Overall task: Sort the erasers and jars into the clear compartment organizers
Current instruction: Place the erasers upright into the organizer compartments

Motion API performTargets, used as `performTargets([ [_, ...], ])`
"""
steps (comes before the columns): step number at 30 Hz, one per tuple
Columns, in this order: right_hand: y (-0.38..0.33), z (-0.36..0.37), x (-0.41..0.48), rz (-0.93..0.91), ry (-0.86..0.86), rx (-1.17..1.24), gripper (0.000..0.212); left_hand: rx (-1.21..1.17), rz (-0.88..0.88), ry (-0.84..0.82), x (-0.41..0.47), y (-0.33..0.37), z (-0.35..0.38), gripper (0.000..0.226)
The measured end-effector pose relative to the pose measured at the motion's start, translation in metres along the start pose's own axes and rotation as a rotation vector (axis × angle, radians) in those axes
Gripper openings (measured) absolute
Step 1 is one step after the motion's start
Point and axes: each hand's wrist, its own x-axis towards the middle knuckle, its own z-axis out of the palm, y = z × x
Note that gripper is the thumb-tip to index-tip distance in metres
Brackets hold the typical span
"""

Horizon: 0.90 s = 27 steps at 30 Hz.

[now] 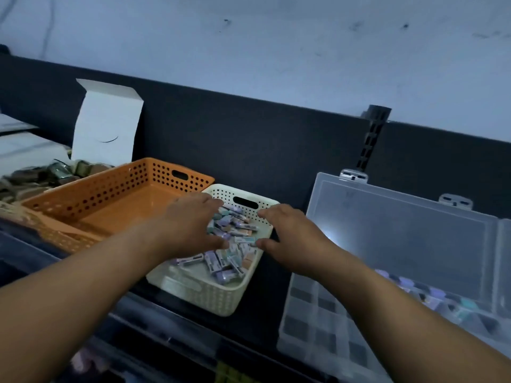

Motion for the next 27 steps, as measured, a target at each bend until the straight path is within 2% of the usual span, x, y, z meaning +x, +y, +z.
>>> performTargets([
  [5,-0.032,0.024,0.035,-0.008,-0.109,-0.045,0.070,0.005,-0.026,-0.045,-0.006,-0.046,0.003,0.083],
  [9,-0.052,0.040,0.053,0.038,-0.241,-0.088,0.065,-0.034,0.012,-0.081,-0.003,-0.061,0.011,0.087],
  [12,-0.063,0.052,0.061,0.098,-0.356,-0.271,0.064,-0.070,0.021,-0.084,0.001,-0.069,0.019,0.090],
  [16,-0.075,0.055,0.065,0.130,-0.391,-0.406,0.063,-0.100,0.031,-0.076,0.001,-0.071,0.021,0.089],
  [19,-0.080,0.057,0.070,0.119,-0.421,-0.384,0.049,-0.092,0.048,-0.079,-0.001,-0.069,0.019,0.089],
  [24,-0.080,0.065,0.069,0.064,-0.414,-0.134,0.020,-0.086,0.069,-0.087,0.001,-0.072,0.021,0.089],
  [27,-0.080,0.065,0.068,0.053,-0.409,-0.070,0.014,-0.089,0.069,-0.096,0.000,-0.072,0.021,0.088],
])
